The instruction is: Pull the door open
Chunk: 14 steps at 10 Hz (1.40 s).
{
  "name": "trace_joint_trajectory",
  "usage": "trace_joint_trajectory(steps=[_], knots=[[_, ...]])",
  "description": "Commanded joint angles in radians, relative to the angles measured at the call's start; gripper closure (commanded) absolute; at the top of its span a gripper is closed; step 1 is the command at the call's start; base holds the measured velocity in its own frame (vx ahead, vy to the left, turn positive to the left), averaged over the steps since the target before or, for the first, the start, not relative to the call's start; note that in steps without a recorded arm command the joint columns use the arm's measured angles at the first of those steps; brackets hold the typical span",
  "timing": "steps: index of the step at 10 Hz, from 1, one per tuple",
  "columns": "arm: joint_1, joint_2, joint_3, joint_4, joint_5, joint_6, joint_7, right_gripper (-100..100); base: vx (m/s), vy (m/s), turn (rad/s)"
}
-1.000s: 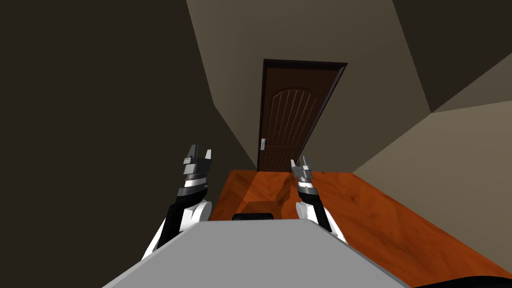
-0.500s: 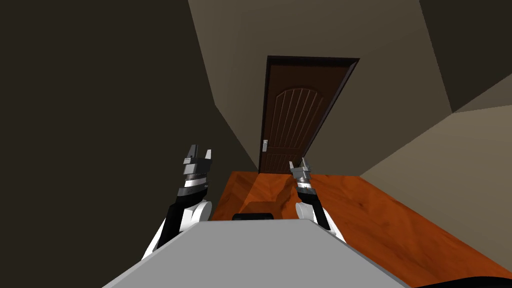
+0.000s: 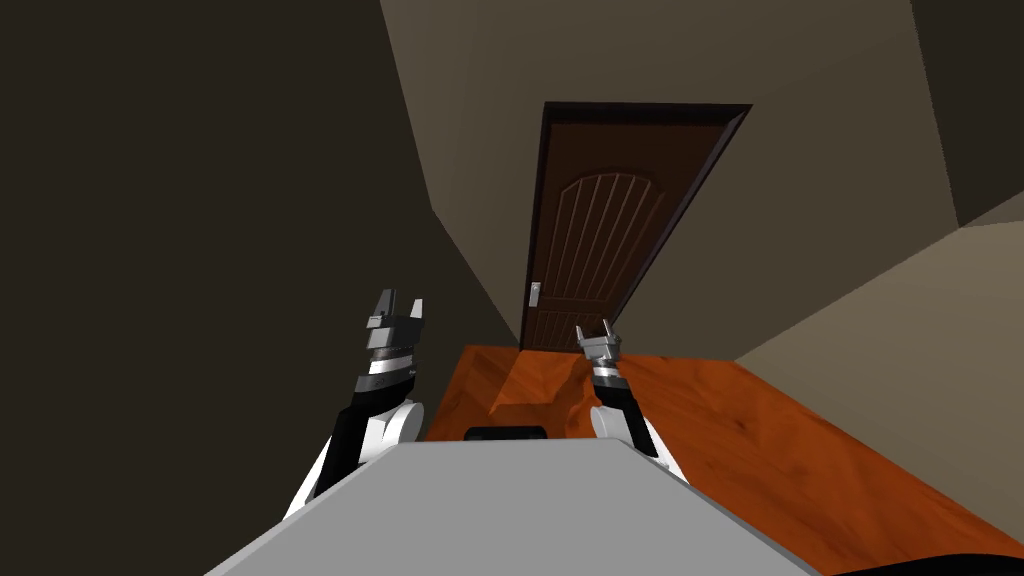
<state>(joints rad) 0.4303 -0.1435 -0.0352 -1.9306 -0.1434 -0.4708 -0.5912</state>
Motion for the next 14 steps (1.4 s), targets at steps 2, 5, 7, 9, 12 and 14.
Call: trace_joint_trajectory(steps=[2,5,7,9,12,14], knots=[[-0.006,-0.012,0.002,0.035,-0.028,0.007,-0.074,-100,0.099,0.023,0.043],[-0.012,-0.023,0.006,0.07,-0.059,0.019,-0.153,-100,0.099,0.022,0.044],[-0.016,-0.031,0.008,0.094,-0.079,0.026,-0.205,-100,0.106,0.025,0.04],[-0.02,-0.038,0.011,0.117,-0.099,0.034,-0.256,-100,0.104,0.03,0.041],[-0.026,-0.048,0.014,0.151,-0.128,0.045,-0.333,-100,0.104,0.021,0.042],[-0.029,-0.055,0.017,0.173,-0.147,0.052,-0.381,-100,0.107,0.018,0.042]])
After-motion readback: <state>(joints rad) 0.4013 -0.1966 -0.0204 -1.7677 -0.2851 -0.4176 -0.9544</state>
